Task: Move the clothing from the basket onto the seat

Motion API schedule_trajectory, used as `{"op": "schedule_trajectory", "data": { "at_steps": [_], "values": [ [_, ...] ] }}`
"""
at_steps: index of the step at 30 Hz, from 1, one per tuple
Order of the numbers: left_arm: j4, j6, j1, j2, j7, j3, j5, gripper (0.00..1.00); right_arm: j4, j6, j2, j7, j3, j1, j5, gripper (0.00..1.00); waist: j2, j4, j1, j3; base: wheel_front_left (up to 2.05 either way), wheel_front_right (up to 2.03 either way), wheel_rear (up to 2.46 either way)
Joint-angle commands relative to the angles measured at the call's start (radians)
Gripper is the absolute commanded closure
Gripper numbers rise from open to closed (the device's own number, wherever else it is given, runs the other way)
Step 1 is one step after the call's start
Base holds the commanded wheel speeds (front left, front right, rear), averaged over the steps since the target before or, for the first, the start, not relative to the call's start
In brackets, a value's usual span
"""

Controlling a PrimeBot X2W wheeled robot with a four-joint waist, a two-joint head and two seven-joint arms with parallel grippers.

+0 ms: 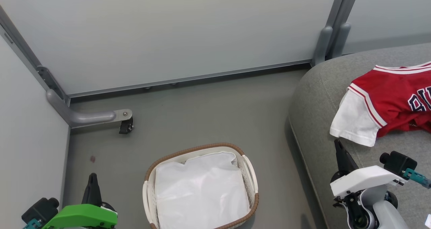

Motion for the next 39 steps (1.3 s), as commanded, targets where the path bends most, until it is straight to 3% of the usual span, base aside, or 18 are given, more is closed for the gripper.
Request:
{"op": "schedule_trajectory", "data": {
  "at_steps": [1, 39],
  "values": [
    [-0.019, -0.002, -0.027, 0.006, 0.007, 0.003, -0.035, 1.0, -0.02, 0.0, -0.006, 0.007, -0.006, -0.005, 0.036, 1.0, 0.0, 0.0, 0.0, 0.0, 0.0, 0.0, 0.0],
    [-0.097, -0.004, -0.047, 0.01, 0.121, 0.019, -0.453, 1.0, -0.095, -0.001, -0.009, 0.121, -0.059, 0.037, 0.474, 1.0, 0.0, 0.007, 0.0, -0.012, 0.0, 0.0, 0.0]
  ]
}}
